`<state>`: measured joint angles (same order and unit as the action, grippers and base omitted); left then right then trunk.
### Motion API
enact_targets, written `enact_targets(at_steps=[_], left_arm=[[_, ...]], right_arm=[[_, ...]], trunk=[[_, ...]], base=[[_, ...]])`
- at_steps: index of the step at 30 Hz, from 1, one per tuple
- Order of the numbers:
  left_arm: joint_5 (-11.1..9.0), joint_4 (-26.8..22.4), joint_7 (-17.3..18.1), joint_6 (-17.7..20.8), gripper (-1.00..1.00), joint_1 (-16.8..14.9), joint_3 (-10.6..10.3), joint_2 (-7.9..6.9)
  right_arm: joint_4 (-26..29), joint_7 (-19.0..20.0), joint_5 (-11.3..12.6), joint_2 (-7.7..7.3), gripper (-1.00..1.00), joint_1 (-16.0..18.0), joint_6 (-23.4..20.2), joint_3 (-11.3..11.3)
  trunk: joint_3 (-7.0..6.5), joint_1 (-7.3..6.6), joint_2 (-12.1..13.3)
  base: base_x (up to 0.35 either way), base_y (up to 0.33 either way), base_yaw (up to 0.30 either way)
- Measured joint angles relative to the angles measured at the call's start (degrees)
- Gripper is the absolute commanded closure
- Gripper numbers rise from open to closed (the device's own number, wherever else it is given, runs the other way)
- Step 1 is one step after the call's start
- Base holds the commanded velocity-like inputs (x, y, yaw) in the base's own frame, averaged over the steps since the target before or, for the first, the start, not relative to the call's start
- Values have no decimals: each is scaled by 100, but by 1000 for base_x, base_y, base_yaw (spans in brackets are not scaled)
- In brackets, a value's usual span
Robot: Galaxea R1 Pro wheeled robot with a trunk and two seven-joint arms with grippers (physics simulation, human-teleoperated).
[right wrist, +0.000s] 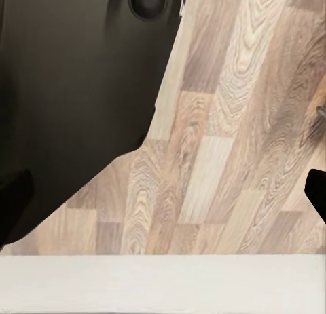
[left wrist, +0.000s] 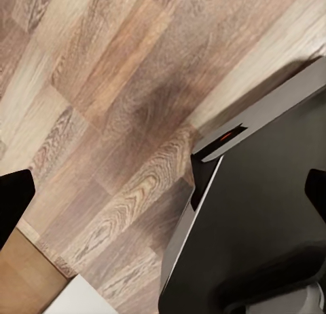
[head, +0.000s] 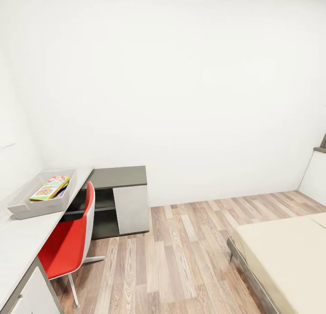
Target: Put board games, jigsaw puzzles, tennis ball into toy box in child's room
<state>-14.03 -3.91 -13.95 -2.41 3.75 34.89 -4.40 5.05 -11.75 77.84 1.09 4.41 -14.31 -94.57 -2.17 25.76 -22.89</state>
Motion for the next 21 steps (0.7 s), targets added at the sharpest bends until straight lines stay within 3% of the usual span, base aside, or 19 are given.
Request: enact_targets(at_steps=[21], left_arm=[[57, 23, 0, -1, -100, 0, 37, 15]], right_arm=[[-3, 42, -6, -18, -100, -167, 26, -116]], trunk=[[0, 0, 0]], base=[[0, 0, 0]])
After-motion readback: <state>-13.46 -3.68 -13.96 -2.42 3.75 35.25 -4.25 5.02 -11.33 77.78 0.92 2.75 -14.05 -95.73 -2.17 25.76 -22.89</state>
